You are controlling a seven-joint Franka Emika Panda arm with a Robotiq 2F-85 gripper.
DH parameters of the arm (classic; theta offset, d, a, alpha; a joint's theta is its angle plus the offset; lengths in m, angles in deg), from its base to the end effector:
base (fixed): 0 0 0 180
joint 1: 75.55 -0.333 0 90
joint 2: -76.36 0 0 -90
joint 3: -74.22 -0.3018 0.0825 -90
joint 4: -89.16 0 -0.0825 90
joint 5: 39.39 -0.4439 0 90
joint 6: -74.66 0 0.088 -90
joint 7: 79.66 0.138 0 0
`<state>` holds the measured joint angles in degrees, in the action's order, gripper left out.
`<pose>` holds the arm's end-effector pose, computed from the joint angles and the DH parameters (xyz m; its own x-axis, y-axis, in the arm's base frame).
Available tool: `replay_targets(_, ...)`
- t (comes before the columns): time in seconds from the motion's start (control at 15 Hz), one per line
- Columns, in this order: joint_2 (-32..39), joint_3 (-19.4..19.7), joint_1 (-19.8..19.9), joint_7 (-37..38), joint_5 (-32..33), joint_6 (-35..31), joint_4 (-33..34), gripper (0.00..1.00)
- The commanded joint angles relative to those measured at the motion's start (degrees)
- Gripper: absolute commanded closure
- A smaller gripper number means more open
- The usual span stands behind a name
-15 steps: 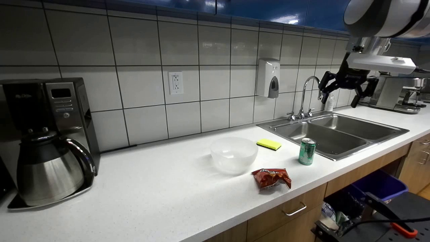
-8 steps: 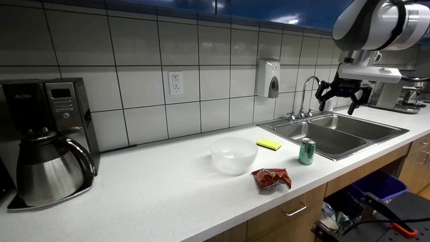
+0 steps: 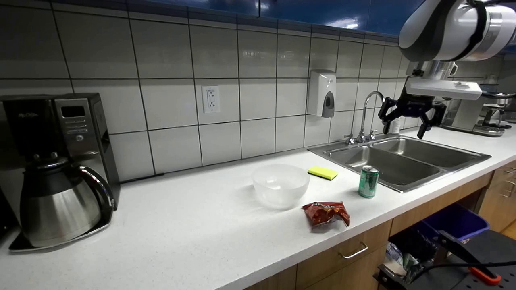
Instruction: Put the green can in the bowl
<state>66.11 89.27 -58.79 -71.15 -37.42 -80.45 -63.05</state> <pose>0.4139 -0.2479 0.2288 0.7580 -0.6153 0.2163 -0.6192 -0.7831 -0.0578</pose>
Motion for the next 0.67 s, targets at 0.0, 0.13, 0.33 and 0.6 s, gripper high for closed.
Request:
replay_targets(0.0, 1.06, -0.9, 0.95, 1.86, 0.81, 0.34, 0.68, 0.0)
replay_targets(0.13, 1.65, -0.84, 0.97, 2.57, 0.6, 0.24, 0.87, 0.0)
replay_targets(0.33, 3.73, -0.62, 0.6, 2.56, 0.04, -0.31, 1.56, 0.0)
replay_targets(0.6, 6.97, -0.15, -0.05, 1.24, -1.27, -0.72, 3.3, 0.0)
